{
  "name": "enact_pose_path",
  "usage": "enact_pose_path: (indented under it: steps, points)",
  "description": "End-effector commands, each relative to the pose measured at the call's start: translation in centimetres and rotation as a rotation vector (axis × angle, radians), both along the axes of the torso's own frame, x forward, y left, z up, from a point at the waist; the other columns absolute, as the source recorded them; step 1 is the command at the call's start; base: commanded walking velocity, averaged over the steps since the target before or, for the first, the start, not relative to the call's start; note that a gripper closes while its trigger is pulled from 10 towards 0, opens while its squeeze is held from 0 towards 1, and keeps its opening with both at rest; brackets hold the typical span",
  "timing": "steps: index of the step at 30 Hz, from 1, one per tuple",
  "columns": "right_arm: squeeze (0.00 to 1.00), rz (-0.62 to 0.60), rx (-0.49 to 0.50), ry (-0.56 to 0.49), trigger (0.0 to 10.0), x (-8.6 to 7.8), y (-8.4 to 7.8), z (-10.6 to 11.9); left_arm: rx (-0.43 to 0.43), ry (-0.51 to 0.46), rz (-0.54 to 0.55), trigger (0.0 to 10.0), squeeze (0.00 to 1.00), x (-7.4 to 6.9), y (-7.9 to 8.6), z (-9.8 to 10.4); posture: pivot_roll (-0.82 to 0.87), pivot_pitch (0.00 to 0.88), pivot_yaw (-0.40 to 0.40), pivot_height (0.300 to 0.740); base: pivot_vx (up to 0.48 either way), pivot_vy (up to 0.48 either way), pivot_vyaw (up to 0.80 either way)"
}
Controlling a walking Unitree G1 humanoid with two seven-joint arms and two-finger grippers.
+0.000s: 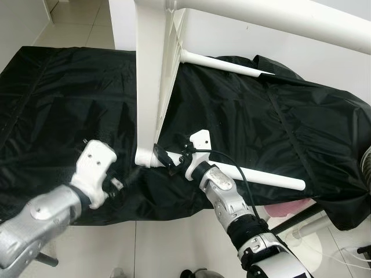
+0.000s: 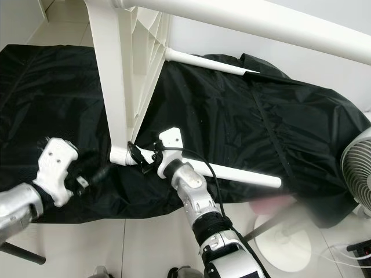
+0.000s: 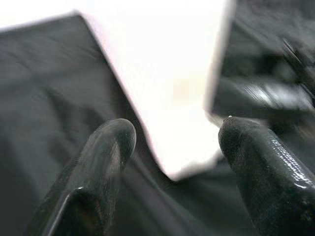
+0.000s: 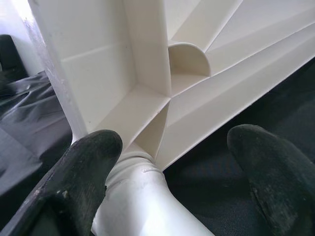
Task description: Building children table
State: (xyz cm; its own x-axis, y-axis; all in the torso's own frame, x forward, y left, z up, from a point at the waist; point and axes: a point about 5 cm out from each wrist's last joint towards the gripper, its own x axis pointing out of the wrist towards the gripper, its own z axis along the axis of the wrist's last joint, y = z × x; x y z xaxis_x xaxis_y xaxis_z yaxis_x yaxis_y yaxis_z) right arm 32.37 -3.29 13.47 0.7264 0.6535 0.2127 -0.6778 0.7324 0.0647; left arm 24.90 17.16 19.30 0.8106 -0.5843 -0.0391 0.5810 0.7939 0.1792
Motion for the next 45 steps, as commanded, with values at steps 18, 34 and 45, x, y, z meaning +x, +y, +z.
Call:
enact_pose_path:
  steps: [18,34,45]
  points:
    - [0.00,-0.185,-0.033,-0.023,10.0,-0.5,-6.2,-1.0,-0.147,-0.138,-0.079,10.0,0.00,0.0,-0.8,3.1,0.08,0.112,-0.077,0.740,0.000,0.000,0.00]
    - [0.00,-0.474,0.033,-0.060,10.0,0.3,-10.9,0.5,-0.255,-0.121,0.008,10.0,0.00,-0.4,-2.3,3.1,0.08,0.113,-0.078,0.740,0.000,0.000,0.00]
    - [0.00,-0.532,0.038,-0.076,10.0,0.4,-12.0,1.1,-0.274,-0.079,-0.045,10.0,0.00,-0.5,-5.0,3.4,0.06,0.111,-0.074,0.740,0.000,0.000,0.00]
